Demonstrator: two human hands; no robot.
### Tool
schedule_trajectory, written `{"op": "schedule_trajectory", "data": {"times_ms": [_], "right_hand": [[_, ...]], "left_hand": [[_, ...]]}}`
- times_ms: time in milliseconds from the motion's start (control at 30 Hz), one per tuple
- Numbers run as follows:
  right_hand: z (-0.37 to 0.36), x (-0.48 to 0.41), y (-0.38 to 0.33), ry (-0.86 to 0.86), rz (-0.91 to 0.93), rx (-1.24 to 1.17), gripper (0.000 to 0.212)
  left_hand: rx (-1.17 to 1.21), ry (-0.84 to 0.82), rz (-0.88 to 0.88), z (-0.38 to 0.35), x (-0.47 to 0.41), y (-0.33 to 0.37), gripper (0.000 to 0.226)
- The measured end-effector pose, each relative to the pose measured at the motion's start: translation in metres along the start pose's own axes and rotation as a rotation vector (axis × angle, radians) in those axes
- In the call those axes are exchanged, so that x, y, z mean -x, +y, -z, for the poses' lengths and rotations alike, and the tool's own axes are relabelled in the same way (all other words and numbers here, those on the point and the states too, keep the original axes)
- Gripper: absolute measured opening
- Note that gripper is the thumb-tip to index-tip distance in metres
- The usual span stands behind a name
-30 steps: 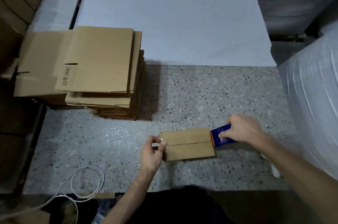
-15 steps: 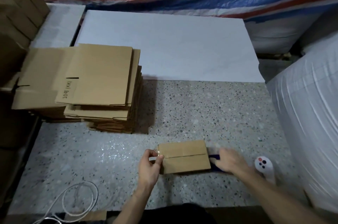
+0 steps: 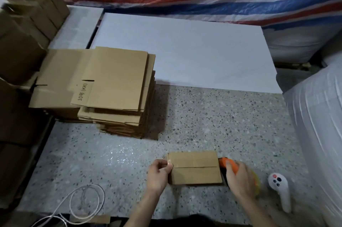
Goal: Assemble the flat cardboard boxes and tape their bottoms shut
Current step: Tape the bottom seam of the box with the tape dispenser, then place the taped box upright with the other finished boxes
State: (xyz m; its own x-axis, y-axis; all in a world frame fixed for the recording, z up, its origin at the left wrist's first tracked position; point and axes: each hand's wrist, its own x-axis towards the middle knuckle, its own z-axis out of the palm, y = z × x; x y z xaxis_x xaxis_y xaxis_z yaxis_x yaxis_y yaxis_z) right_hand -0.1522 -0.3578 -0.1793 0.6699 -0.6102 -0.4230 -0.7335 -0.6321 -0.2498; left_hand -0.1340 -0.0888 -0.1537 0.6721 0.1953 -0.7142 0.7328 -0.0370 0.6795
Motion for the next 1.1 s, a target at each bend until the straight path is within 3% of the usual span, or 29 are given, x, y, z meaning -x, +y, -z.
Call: {"op": "schedule_trajectory", "data": {"times_ms": [67,133,200,300,467,533,633,733,867,1000,1100], "right_hand": [[0.009,0.002,-0.019,-0.155,-0.026,-0.196,0.059],[0.013,0.009,-0.039,-0.424,-0.128,-0.4,0.048],[0.009,0.018,-0.05,-0.577,-0.167,-0.47,0.047],[-0.003,0.021,-0.053,-0.519,-0.105,-0.484,0.072],[0.013,0.011,-0.067,-0.528,-0.127,-0.636,0.064],[0.025,0.005,-0.07,-0.589,0.011,-0.663,0.07],[0.04,-0.002,-0.072,-0.71,0.351,-0.545,0.097],[0.041,-0.014,-0.072,-0.589,0.492,-0.448,0.124],[0.048,-0.042,-0.08,-0.493,0.454,-0.646,0.121],[0.055,-0.069,-0.11,-0.47,0.455,-0.522,0.147],[0.05,-0.092,-0.146,-0.335,0.313,-0.591,0.132]], "left_hand": [[-0.059,0.003,-0.025,-0.001,0.001,0.002,0.013],[-0.125,0.011,-0.083,-0.001,0.002,-0.001,0.012],[-0.158,0.013,-0.117,-0.001,0.002,-0.004,0.011],[-0.145,0.024,-0.097,-0.005,0.003,-0.002,0.014],[-0.012,-0.058,-0.087,-0.001,0.0,0.022,0.036],[0.07,-0.106,-0.107,0.004,-0.004,0.038,0.057],[0.067,-0.045,-0.123,0.007,-0.015,0.068,0.075],[0.028,0.015,-0.132,0.002,-0.024,0.094,0.076],[0.043,-0.095,-0.175,-0.007,-0.029,0.113,0.055],[0.081,-0.085,-0.23,-0.003,-0.033,0.121,0.05],[0.061,-0.003,-0.238,0.01,-0.034,0.116,0.023]]}}
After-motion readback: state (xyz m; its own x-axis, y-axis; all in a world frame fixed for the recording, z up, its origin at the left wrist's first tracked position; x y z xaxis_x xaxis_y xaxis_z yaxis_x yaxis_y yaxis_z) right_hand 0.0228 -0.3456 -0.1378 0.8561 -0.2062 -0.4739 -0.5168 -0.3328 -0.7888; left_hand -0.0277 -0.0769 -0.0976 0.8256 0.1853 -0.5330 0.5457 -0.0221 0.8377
